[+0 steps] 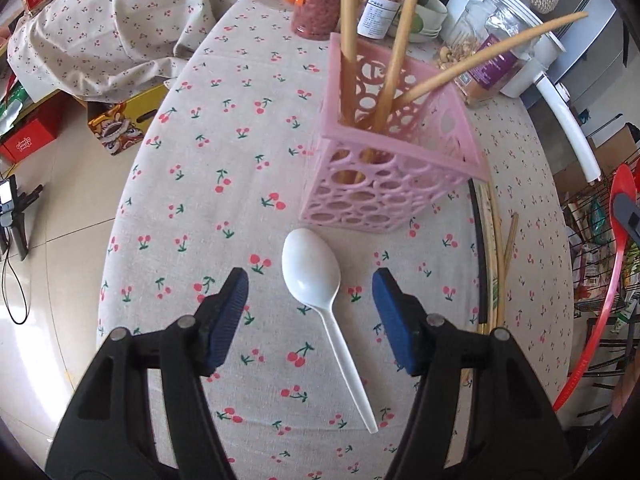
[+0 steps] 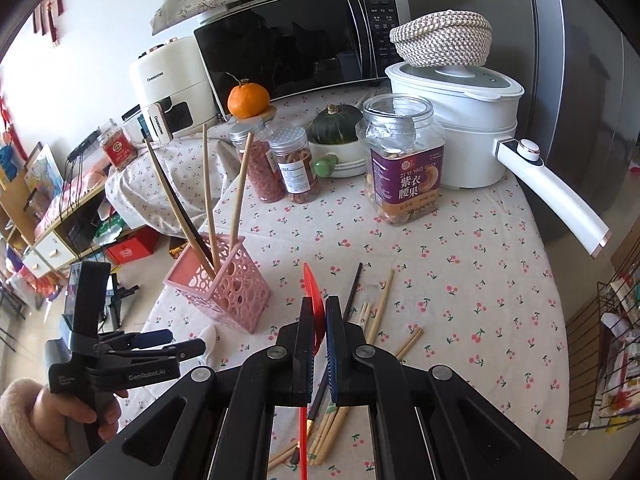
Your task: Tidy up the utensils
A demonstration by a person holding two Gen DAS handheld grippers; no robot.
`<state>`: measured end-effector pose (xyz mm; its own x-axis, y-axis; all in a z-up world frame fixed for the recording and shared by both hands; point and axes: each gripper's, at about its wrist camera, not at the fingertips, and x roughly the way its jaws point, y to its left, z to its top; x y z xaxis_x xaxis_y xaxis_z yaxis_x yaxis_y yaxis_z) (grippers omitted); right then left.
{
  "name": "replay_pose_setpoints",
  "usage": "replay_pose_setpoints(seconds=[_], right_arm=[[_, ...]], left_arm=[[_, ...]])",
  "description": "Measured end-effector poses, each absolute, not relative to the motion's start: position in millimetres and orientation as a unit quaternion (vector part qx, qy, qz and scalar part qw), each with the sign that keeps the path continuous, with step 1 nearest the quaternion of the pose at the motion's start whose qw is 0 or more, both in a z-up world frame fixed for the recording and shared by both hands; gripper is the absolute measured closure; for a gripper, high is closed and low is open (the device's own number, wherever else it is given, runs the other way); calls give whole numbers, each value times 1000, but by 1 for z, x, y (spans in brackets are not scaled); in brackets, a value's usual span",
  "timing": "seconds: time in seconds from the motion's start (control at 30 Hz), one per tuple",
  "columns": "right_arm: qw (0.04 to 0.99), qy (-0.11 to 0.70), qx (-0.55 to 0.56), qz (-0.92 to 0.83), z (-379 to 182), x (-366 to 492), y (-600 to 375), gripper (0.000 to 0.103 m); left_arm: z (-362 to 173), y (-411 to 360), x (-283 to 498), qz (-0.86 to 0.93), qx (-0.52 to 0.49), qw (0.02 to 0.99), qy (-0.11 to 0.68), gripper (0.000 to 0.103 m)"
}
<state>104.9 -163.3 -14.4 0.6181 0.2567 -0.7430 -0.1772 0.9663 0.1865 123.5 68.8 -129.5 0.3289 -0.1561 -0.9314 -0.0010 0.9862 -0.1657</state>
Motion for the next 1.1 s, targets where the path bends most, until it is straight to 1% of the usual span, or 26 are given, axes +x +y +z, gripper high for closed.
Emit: replay_pose_setpoints(seconds=[0.03,0.1,0.17,0.27,0.43,0.6,0.63,0.67,0.7,0.83,0.9,1.03,1.1], right_arm=[[899,419,46,119,-14,104,-165,98],[900,419,46,116,-12,102,-169,98],[900,419,48,113,-11,101,-173,98],[899,421,53,108,-11,102,-178,98],[901,416,70,105,-5,103,-185,98],[906,402,84,102,4,99,-188,98],[907,399,84,102,6,98,-187,98],[909,396,83,102,7,98,-186,98],[910,394,82,102,8,98,-186,98],[910,393,78,106,8,100,-181,98],[909,395,80,106,6,102,-180,98],[908,397,76,106,5,103,-180,98],[909,397,76,106,5,103,-182,98]], left_arm=[[-133,65,126,-42,-59,810,582,38],[-141,62,133,-31,-50,803,594,45],[-150,60,137,-23,-47,793,607,55],[-154,59,138,-5,-26,795,606,65],[-145,64,124,-11,-37,801,597,67],[-95,68,95,-39,-42,842,537,71],[-80,69,89,-46,-45,853,517,74],[-66,71,83,-52,-49,865,496,84],[-51,75,80,-58,-55,876,475,97],[-9,88,76,-68,-80,914,392,99],[-2,87,83,-54,-66,918,388,99],[-1,91,91,-70,-93,915,387,102],[-2,85,90,-60,-68,919,384,102]])
